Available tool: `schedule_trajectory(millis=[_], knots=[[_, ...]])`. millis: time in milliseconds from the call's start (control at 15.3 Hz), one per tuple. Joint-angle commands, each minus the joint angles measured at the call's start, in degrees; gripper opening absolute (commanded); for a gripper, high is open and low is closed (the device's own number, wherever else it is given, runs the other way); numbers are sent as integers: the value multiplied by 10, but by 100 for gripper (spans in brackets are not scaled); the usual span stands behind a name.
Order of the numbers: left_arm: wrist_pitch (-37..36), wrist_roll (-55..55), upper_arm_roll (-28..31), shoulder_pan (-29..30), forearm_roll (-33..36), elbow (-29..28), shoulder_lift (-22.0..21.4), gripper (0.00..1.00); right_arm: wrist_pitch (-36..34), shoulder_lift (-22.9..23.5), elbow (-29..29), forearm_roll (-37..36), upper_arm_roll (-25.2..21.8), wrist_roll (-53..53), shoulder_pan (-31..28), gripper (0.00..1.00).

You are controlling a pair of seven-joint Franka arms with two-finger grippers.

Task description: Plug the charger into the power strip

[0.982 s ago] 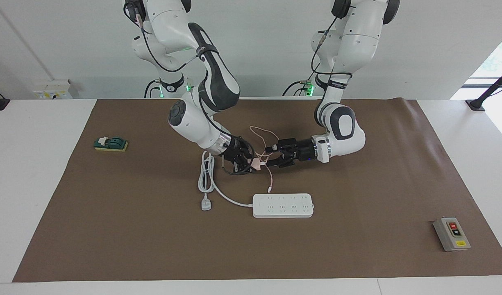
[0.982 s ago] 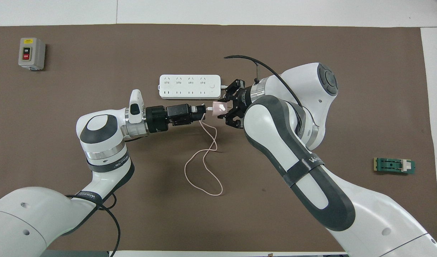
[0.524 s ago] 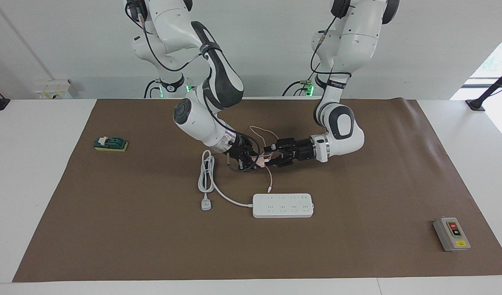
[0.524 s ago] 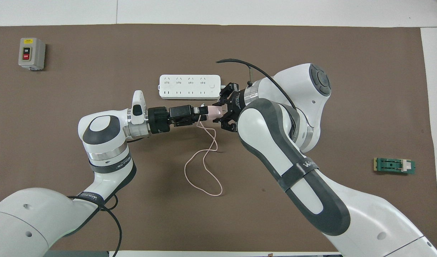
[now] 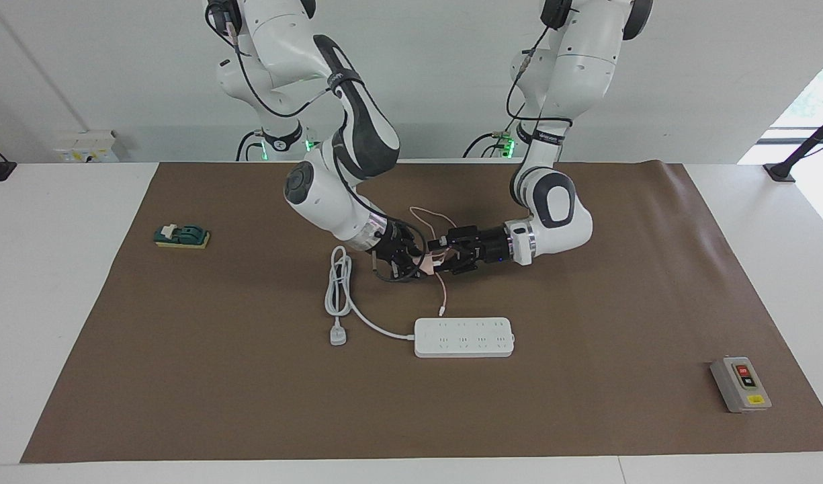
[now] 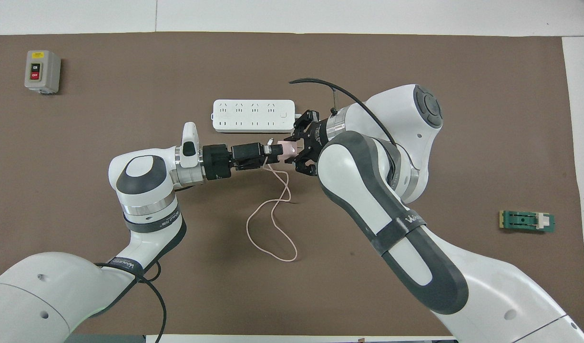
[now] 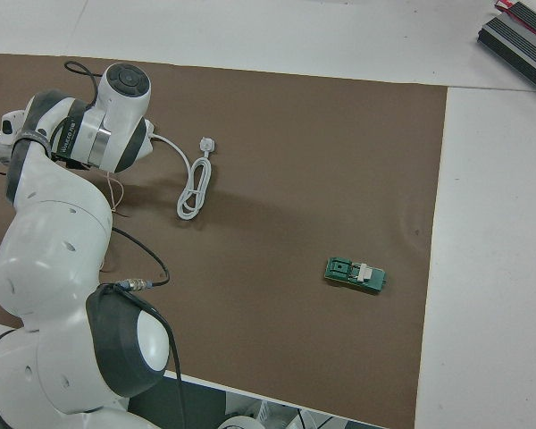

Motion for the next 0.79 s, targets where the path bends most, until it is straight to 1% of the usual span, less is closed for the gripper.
schedule_trajectory(millis=[0, 131, 327, 393, 458, 655, 720], knots=[[9, 15, 11, -12, -8, -12, -6, 100, -7, 1, 6, -9, 1, 8, -2, 0], [7, 15, 11, -12, -8, -12, -5, 100, -6, 1, 4, -9, 1, 8, -2, 0], [3, 33, 11, -12, -11, -11, 1, 78, -4, 1, 3, -9, 1, 8, -2, 0], [3, 34, 11, -13, -11, -11, 1, 68, -4, 2, 3, -9, 1, 8, -2, 0], [4, 33, 11, -13, -11, -11, 1, 53, -4, 2, 3, -9, 1, 8, -3, 0], [3, 36, 11, -12, -7, -11, 2, 3, -4, 1, 3, -9, 1, 8, -3, 0], [1, 38, 11, -11, -6, -11, 8, 0, -4, 1, 3, -9, 1, 8, -3, 0]])
